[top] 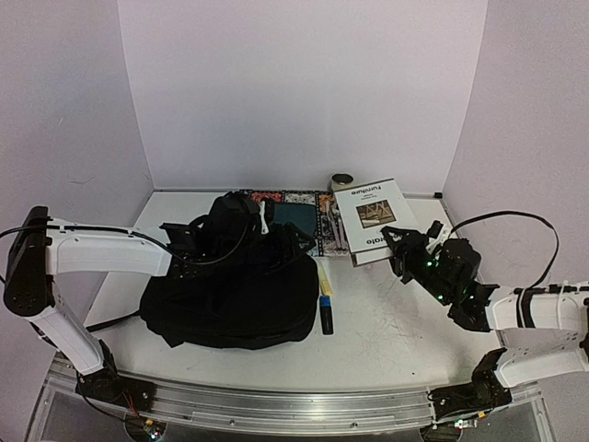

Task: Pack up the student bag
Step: Pick up the largest pocket of the bag from the student bag.

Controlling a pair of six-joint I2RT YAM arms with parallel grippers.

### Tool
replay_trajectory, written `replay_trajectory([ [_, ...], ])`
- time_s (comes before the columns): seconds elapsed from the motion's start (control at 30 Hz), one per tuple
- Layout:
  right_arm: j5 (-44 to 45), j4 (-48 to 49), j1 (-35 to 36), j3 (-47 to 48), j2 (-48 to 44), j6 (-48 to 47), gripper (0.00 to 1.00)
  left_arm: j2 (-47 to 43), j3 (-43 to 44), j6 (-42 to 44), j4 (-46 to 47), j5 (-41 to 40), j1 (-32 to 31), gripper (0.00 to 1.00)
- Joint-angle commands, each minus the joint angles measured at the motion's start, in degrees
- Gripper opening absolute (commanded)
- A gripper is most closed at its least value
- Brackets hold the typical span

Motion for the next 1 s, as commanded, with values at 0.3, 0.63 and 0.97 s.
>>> replay_trajectory([
  [0.3, -7.39, -1.62, -5.47, 2.04, -1.69, -1.25, 0.35, 10.66, 22.91, 22.68, -39.19, -11.41, -5.52, 0.69],
  [0.63, -6.13, -6.18, -6.5, 0.02, -6.35, -1.6, 0.36, 20.7, 35.22, 25.9, -53.31, -22.61, -12.13, 0.71],
  [0.97, -5.43, -7.04, -6.65, -0.79, -7.52, -0.73, 0.38, 28.56, 42.75, 27.45, -61.85, -29.58, -15.47, 0.66],
])
